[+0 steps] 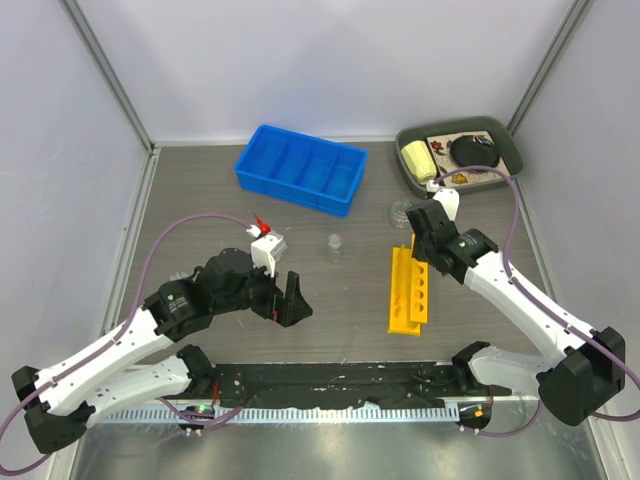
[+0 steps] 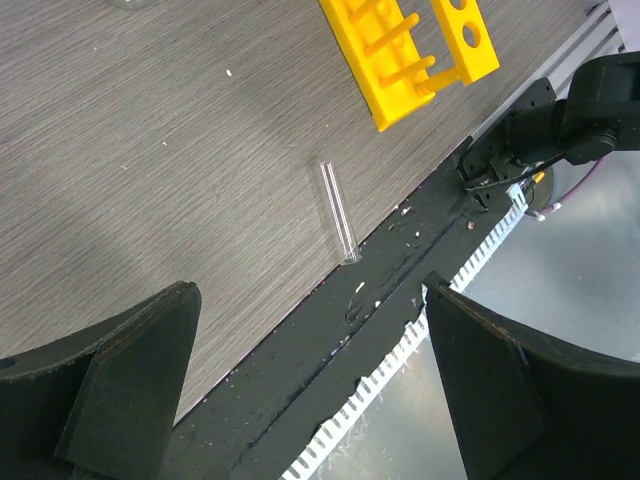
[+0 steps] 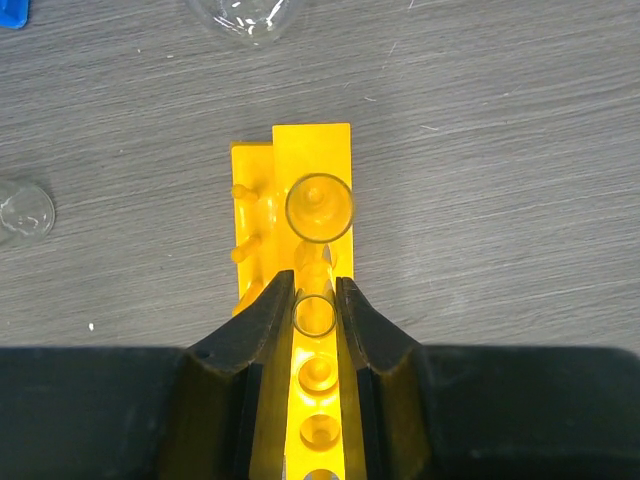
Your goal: Organize the chemistry lab equipment
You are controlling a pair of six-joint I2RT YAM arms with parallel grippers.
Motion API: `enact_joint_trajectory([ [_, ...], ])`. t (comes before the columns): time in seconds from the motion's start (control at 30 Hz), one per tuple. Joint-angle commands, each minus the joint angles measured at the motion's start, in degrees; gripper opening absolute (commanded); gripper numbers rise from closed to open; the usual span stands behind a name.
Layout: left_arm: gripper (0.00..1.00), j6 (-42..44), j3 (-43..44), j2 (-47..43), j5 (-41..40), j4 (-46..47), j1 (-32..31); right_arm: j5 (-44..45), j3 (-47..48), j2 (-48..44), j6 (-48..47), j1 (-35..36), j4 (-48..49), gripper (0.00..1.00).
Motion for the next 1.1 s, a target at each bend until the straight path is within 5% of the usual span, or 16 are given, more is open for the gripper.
enact_joint_trajectory([
  [0.0, 1.00, 1.27, 1.62, 0.64, -0.86, 0.57, 0.24, -3.28, -1.17, -0.15, 1.28, -1.91, 3.19, 0.07],
  [0.47, 1.00, 1.53, 2.59, 3.19, 0.11, 1.62, 0.24, -5.66, -4.07, -0.59, 1.46, -3.50, 4.77, 0.09],
  [0.77, 1.00, 1.44, 2.68, 4.59, 0.64, 1.97, 0.24, -5.04, -1.97, -1.47, 1.02, -3.58, 2.67, 0.41],
  [1.07, 1.00, 1.53, 0.66, 8.29, 0.47, 5.93, -1.60, -2.15, 5.23, -3.57, -1.44, -3.58, -3.92, 0.51],
])
